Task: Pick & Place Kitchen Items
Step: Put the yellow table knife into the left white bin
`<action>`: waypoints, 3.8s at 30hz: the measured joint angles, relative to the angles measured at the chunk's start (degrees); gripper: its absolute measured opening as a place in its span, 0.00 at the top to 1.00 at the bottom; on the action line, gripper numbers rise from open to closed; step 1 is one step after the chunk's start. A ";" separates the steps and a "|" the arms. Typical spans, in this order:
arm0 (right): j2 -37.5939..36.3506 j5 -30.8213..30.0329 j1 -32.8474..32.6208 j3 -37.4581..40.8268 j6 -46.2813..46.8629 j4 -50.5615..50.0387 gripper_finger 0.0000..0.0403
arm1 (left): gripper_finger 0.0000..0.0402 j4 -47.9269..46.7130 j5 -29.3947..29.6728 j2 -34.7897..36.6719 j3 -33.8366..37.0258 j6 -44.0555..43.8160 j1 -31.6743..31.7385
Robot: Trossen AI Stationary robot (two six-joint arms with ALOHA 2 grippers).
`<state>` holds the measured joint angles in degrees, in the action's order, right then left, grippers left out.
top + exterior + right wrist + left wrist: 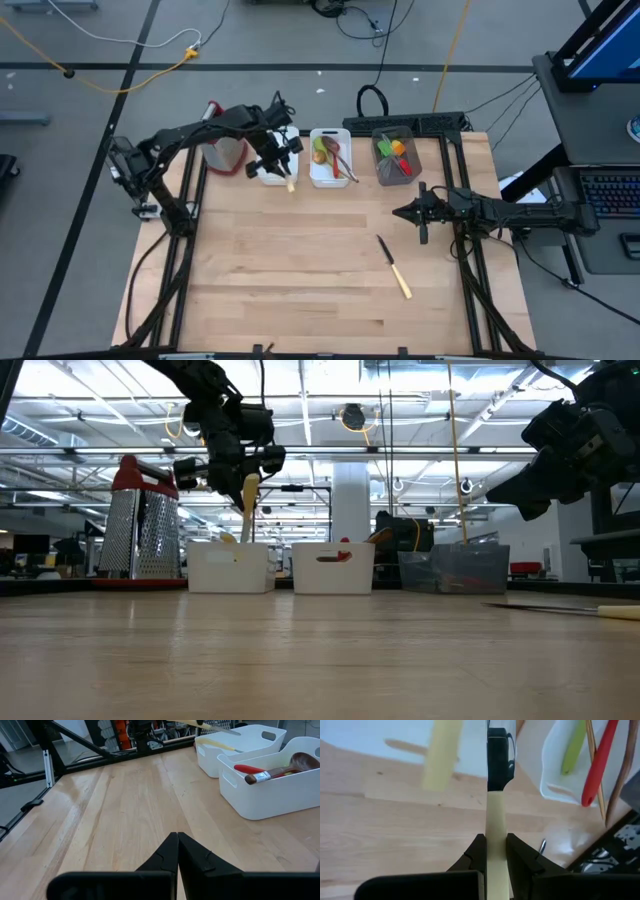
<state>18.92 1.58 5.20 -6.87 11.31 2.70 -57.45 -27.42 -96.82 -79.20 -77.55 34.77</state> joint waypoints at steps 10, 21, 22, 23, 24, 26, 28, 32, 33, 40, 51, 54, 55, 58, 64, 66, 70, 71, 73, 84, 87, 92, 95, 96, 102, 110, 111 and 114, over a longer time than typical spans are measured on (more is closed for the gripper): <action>0.02 0.00 0.01 0.00 0.00 0.00 1.00 | 0.92 -7.28 -1.78 -0.02 0.02 6.01 6.78; 0.02 -0.02 0.00 0.00 0.00 0.00 1.00 | 0.92 -9.28 -0.20 -0.47 0.02 8.77 9.58; 0.02 -0.02 -0.01 0.00 0.00 0.00 1.00 | 0.92 -9.23 -0.21 -0.88 0.02 9.11 9.59; 0.02 -0.02 -0.01 0.00 0.00 0.00 1.00 | 0.92 -9.20 -0.36 -1.37 0.03 9.63 9.59; 0.02 -0.02 0.00 0.00 0.00 0.00 1.00 | 0.92 -9.02 -0.75 -1.93 0.04 10.37 9.59; 0.02 -0.02 0.01 0.00 0.00 0.00 1.00 | 0.92 -8.90 -2.12 -3.18 0.04 11.85 9.61; 0.02 -0.02 0.00 0.00 0.00 0.00 1.00 | 0.92 -8.92 -3.26 -4.44 0.07 13.11 9.83; 0.02 -0.04 0.01 0.00 0.00 0.00 1.00 | 0.92 -9.10 -4.01 -4.97 0.09 14.77 10.30; 0.02 -0.02 -0.01 0.00 0.00 0.00 1.00 | 0.91 -9.10 -3.92 -5.06 0.09 14.90 10.47; 0.02 -0.02 0.00 0.00 0.00 0.00 1.00 | 0.82 -8.85 -1.52 -5.13 0.09 16.22 11.72; 0.01 -0.04 0.00 0.00 0.02 0.00 1.00 | 0.80 -8.21 2.47 -5.13 0.09 20.19 11.71; 0.00 -0.02 0.01 0.00 0.02 0.00 1.00 | 0.80 -8.22 3.06 -5.13 0.09 21.23 11.71; 0.02 -0.04 -0.01 0.00 0.02 0.00 1.00 | 0.80 -8.22 3.09 -5.13 0.09 21.56 11.78; 0.01 -0.02 0.00 0.00 0.03 0.00 1.00 | 0.79 -8.19 3.06 -5.11 0.09 22.05 12.42; 0.02 -0.04 0.01 0.00 1.32 0.00 1.00 | 0.79 -6.11 4.57 -5.11 0.09 21.51 12.69; 0.02 -0.02 0.01 0.00 1.49 0.00 1.00 | 0.79 -4.30 5.03 -5.11 0.09 21.34 12.38; 0.02 -0.04 0.01 0.00 1.51 0.00 1.00 | 0.80 -1.13 4.99 -5.09 0.09 21.41 12.30; 0.01 -0.03 0.00 0.00 1.50 0.00 1.00 | 0.80 -0.88 4.99 -5.09 0.09 21.41 12.34; 0.01 -0.02 0.00 0.00 1.51 0.00 1.00 | 0.80 -0.70 5.01 -5.09 0.08 21.04 12.34; 0.02 -0.04 -0.01 0.00 1.49 -0.02 1.00 | 0.80 -0.72 5.47 -5.07 0.07 20.63 11.30; 0.02 -0.04 -0.01 0.00 1.51 -0.02 1.00 | 0.79 -0.63 7.99 -5.07 0.07 20.43 10.66; 0.01 -0.04 -0.01 0.00 1.50 0.00 1.00 | 0.71 -0.45 10.08 -5.07 0.07 19.84 9.69; 0.02 -0.02 0.01 0.00 1.49 0.00 1.00 | 0.61 -0.16 11.93 -5.05 0.07 20.03 9.33; 0.02 -0.02 0.01 0.00 1.51 -0.01 1.00 | 0.57 0.04 12.50 -5.04 0.07 19.95 9.28; 0.00 0.25 -0.05 0.00 4.31 0.00 1.00 | 0.42 1.29 12.44 -4.54 0.02 21.13 9.61; 0.00 10.48 -0.07 0.00 13.65 -0.02 1.00 | 0.44 2.17 12.71 1.22 0.02 25.11 7.93; 0.00 10.73 -0.08 0.00 14.15 -0.02 1.00 | 0.46 2.12 12.70 2.32 0.02 25.52 7.39; 0.00 11.56 -0.06 0.00 16.04 -0.02 1.00 | 0.48 2.14 13.06 5.24 0.02 27.31 4.54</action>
<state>18.92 13.14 5.14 -6.87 27.35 2.68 -55.31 -14.37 -91.58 -79.18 -50.24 39.32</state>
